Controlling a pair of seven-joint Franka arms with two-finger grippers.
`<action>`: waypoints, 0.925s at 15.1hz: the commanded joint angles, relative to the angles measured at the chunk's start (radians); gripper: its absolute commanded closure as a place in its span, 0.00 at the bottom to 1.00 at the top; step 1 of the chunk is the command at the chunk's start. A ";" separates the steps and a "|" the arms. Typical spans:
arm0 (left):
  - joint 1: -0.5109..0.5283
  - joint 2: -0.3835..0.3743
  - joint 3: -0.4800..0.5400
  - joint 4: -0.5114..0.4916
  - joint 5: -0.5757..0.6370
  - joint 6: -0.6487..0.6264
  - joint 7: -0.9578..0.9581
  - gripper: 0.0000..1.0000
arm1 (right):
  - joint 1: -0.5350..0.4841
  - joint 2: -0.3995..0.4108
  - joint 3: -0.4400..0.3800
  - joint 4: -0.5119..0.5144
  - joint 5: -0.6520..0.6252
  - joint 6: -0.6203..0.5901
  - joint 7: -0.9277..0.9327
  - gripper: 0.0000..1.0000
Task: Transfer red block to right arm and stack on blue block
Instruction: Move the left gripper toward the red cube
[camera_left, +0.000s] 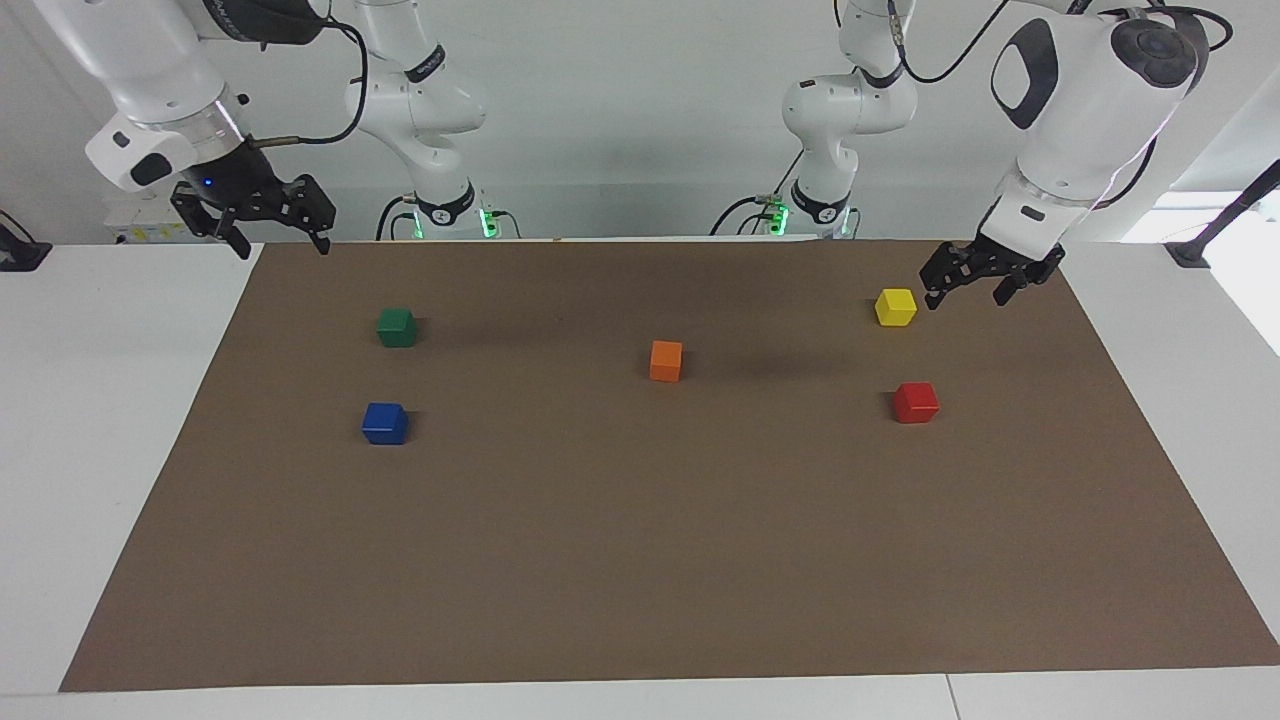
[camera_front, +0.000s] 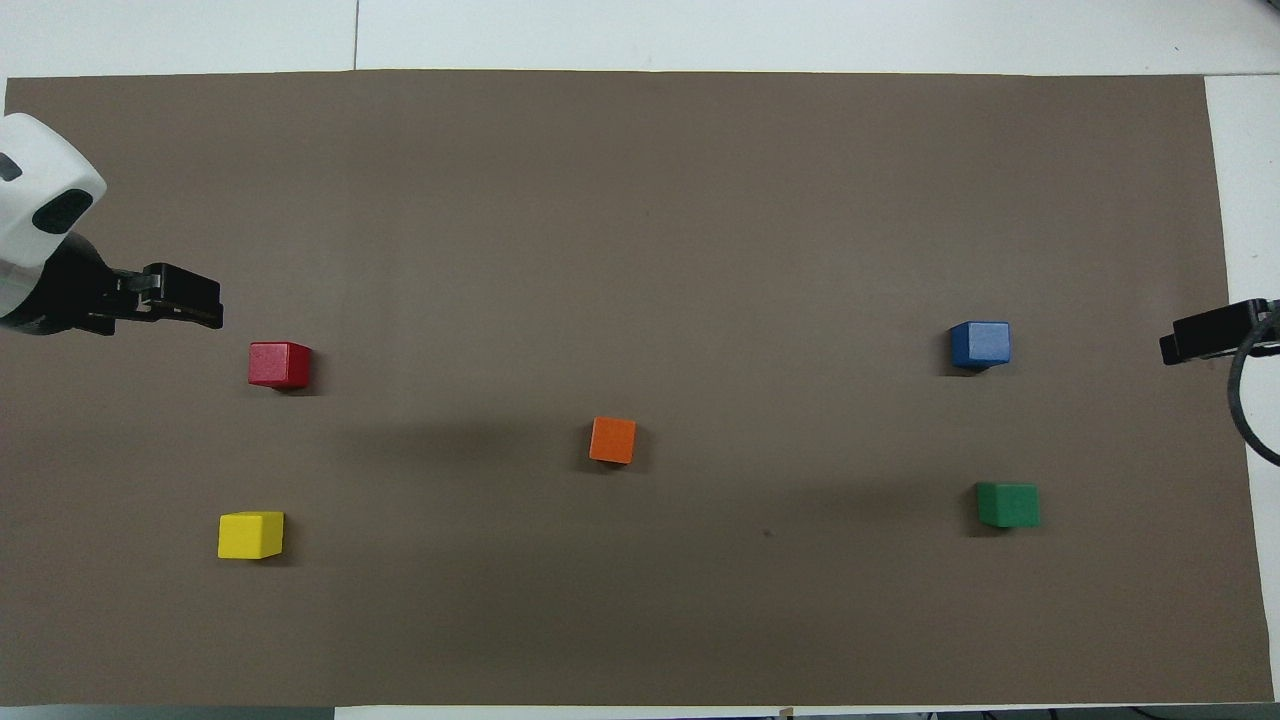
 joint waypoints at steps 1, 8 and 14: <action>0.001 -0.024 0.005 -0.031 -0.020 0.017 0.007 0.00 | -0.002 -0.025 0.000 -0.027 -0.022 -0.002 -0.001 0.00; 0.022 -0.036 0.012 -0.032 -0.015 -0.014 0.001 0.00 | -0.002 -0.025 0.000 -0.025 -0.022 0.000 -0.002 0.00; 0.032 -0.058 0.012 -0.306 -0.012 0.312 0.013 0.00 | -0.011 -0.025 0.000 -0.025 -0.022 -0.003 -0.008 0.00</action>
